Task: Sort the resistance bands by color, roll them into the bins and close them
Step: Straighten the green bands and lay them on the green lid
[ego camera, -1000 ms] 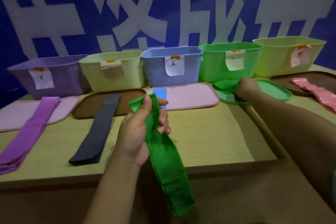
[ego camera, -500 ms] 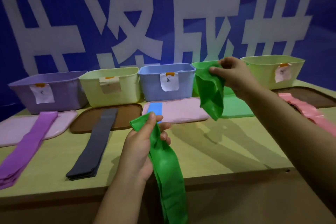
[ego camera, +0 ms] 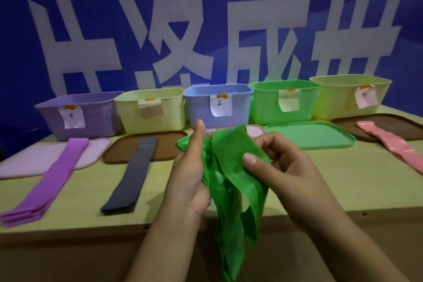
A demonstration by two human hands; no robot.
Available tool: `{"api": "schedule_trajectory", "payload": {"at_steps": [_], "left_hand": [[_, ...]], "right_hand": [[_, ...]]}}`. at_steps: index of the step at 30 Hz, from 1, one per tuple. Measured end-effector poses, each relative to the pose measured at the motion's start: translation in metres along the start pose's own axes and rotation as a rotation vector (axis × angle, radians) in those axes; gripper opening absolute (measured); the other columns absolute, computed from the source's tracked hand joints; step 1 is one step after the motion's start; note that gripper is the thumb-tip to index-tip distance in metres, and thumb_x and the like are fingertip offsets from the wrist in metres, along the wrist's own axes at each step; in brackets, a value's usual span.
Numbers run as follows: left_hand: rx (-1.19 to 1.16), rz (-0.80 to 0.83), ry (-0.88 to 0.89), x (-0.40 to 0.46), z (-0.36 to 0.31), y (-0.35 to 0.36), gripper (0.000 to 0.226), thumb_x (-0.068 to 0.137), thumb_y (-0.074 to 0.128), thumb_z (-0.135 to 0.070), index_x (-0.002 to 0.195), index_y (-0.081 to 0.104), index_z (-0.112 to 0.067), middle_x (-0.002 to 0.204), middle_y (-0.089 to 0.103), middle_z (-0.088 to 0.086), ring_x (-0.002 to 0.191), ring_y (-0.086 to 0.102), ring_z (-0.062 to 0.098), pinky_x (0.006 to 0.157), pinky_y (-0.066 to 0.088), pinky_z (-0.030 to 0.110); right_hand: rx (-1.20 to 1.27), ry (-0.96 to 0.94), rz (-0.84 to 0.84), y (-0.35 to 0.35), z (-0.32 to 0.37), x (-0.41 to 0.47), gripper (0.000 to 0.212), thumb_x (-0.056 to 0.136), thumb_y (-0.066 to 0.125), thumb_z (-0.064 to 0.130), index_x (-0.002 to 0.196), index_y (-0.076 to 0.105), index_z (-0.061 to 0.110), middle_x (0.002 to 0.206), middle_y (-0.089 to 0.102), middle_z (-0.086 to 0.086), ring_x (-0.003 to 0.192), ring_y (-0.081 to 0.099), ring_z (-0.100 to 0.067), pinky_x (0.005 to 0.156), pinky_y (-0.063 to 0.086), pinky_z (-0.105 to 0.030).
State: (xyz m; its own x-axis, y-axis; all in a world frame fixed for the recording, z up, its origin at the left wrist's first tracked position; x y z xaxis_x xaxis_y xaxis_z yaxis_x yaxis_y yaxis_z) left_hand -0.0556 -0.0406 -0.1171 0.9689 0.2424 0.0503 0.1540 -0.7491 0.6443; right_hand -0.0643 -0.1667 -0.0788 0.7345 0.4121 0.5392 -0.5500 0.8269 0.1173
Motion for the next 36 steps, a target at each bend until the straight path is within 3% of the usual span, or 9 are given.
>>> {"api": "schedule_trajectory", "payload": {"at_steps": [3,6,10,13,17,22,26,32,36], "left_hand": [[0.058,-0.054,0.129,-0.005,-0.01,-0.008,0.041,0.07,0.072,-0.022,0.105,0.063,-0.002,0.093,0.07,0.017,0.083,0.068,0.029,0.07,0.057,0.039],[0.171,-0.009,0.229,-0.015,-0.021,-0.001,0.023,0.064,0.066,-0.009,0.087,0.066,-0.007,0.073,0.071,0.006,0.066,0.069,0.019,0.058,0.055,0.028],[0.301,0.09,0.266,-0.025,-0.023,0.012,0.021,0.06,0.07,-0.002,0.08,0.07,-0.009,0.076,0.072,0.009,0.069,0.07,0.021,0.059,0.056,0.029],[0.369,0.15,0.266,-0.03,-0.018,0.017,0.022,0.059,0.073,0.005,0.069,0.072,-0.014,0.071,0.071,0.007,0.067,0.07,0.019,0.06,0.056,0.029],[0.435,0.195,0.241,-0.032,-0.01,0.014,0.035,0.067,0.071,0.013,0.065,0.074,-0.021,0.069,0.072,0.003,0.066,0.07,0.016,0.058,0.054,0.026],[0.482,0.249,0.182,-0.029,0.004,0.006,0.03,0.066,0.066,0.002,0.095,0.071,-0.005,0.093,0.074,0.014,0.085,0.071,0.026,0.068,0.055,0.03],[0.507,0.222,0.148,-0.027,0.007,0.0,0.03,0.075,0.068,-0.015,0.104,0.068,-0.007,0.101,0.073,0.012,0.094,0.07,0.028,0.077,0.056,0.036],[0.412,0.032,0.31,-0.027,-0.027,-0.006,0.046,0.07,0.057,-0.052,0.081,0.061,-0.007,0.065,0.067,0.002,0.05,0.052,0.015,0.052,0.047,0.025],[0.303,-0.008,0.23,-0.027,-0.023,-0.005,0.043,0.081,0.055,-0.044,0.097,0.066,-0.006,0.082,0.067,0.018,0.075,0.06,0.031,0.069,0.053,0.04]], "right_hand": [[0.018,0.062,0.01,0.004,-0.02,-0.026,0.02,0.071,0.073,0.016,0.08,0.055,0.012,0.079,0.068,0.008,0.07,0.06,-0.006,0.061,0.049,-0.018],[-0.144,0.086,-0.04,-0.006,-0.03,-0.032,0.037,0.064,0.073,0.054,0.075,0.06,0.021,0.068,0.061,0.005,0.064,0.055,-0.008,0.058,0.045,-0.02],[-0.295,0.129,-0.09,-0.022,-0.036,-0.018,0.079,0.066,0.036,0.089,0.085,0.071,0.021,0.087,0.072,-0.002,0.085,0.068,-0.016,0.078,0.055,-0.03],[-0.132,0.247,-0.005,-0.012,-0.04,-0.009,0.061,0.076,0.021,0.074,0.093,0.072,0.045,0.1,0.073,0.012,0.099,0.067,-0.006,0.081,0.053,-0.019],[0.099,0.262,-0.155,-0.023,-0.039,0.006,0.055,0.085,0.043,0.058,0.112,0.066,0.016,0.107,0.071,-0.006,0.103,0.067,-0.02,0.088,0.054,-0.039],[0.17,0.15,-0.268,-0.031,-0.022,0.016,0.017,0.074,0.059,0.019,0.087,0.063,0.009,0.073,0.067,-0.003,0.065,0.063,-0.012,0.057,0.053,-0.023],[0.141,0.095,-0.273,-0.029,-0.012,0.014,0.016,0.07,0.062,0.016,0.085,0.063,0.012,0.064,0.061,-0.002,0.06,0.059,-0.011,0.054,0.05,-0.021],[0.037,0.006,-0.147,-0.016,0.004,0.003,0.012,0.072,0.065,0.012,0.074,0.07,0.022,0.065,0.061,-0.001,0.065,0.057,-0.011,0.059,0.047,-0.018],[-0.039,-0.07,-0.1,-0.006,0.012,-0.004,0.008,0.07,0.074,0.018,0.074,0.069,0.022,0.072,0.063,0.0,0.069,0.06,-0.008,0.062,0.048,-0.017]]}}
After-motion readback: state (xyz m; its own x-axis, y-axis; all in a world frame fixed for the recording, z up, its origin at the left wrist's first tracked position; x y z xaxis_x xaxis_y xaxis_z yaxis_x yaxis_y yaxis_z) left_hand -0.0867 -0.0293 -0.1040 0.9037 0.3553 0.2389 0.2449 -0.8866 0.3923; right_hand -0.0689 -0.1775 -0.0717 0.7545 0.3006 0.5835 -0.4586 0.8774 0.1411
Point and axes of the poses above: each hand's wrist, its own x-axis towards the middle knuckle, its own y-axis out of the palm, z = x × y, the point moved 9 cm from there along x, towards the middle knuckle
